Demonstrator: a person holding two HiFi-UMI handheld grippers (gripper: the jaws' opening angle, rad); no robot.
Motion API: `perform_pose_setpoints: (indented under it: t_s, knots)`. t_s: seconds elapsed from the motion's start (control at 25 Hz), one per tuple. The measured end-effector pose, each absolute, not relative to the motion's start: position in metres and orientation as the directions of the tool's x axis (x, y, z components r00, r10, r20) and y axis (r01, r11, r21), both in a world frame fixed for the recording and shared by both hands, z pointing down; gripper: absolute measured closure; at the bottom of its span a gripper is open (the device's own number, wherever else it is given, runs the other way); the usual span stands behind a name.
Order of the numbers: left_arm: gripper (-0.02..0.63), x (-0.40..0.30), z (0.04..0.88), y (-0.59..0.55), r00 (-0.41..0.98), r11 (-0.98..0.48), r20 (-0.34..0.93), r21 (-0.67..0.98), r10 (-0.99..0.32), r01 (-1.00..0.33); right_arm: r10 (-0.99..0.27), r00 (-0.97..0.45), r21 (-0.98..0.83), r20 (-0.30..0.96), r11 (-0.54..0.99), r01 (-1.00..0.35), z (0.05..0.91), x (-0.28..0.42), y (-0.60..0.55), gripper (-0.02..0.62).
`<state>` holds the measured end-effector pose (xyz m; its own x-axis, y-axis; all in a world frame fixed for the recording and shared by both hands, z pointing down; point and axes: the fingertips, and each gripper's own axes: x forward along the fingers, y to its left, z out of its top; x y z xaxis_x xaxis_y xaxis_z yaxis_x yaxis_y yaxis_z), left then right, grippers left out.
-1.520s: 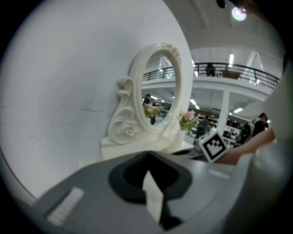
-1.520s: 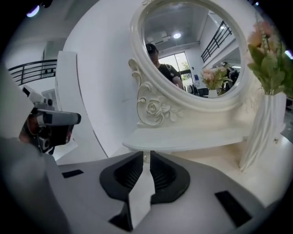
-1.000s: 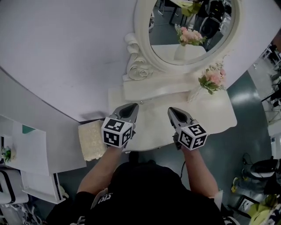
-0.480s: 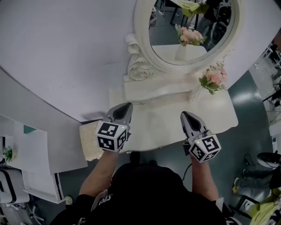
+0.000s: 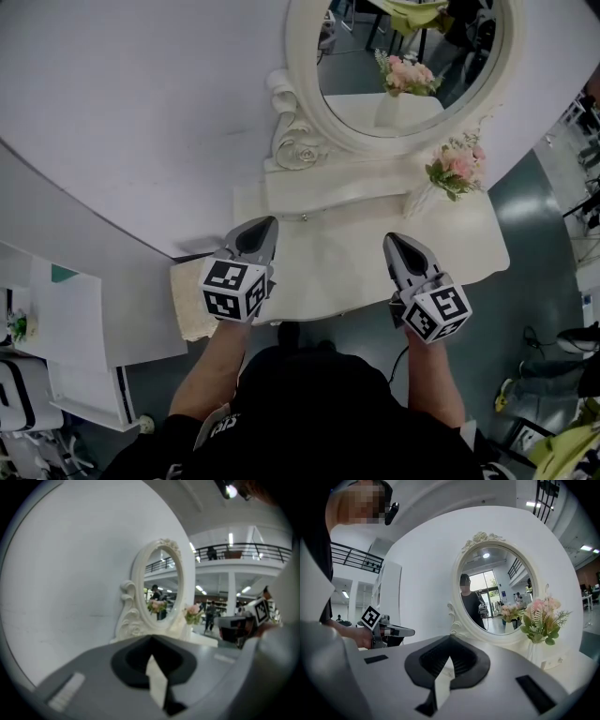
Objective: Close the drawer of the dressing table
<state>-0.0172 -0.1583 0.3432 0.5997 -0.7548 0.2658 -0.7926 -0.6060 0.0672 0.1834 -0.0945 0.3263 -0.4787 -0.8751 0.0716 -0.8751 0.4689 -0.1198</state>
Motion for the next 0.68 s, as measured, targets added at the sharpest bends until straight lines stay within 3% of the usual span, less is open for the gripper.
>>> perform_pose_setpoints:
  t_s: [0.68]
  knots:
    - [0.597, -0.0078, 0.3490, -0.1624, 0.611, -0.617, 0.280, 0.079, -0.740, -0.783, -0.863, -0.498, -0.136, 0.086, 0.485, -0.864, 0.3316, 0.1833, -0.1009, 0.603]
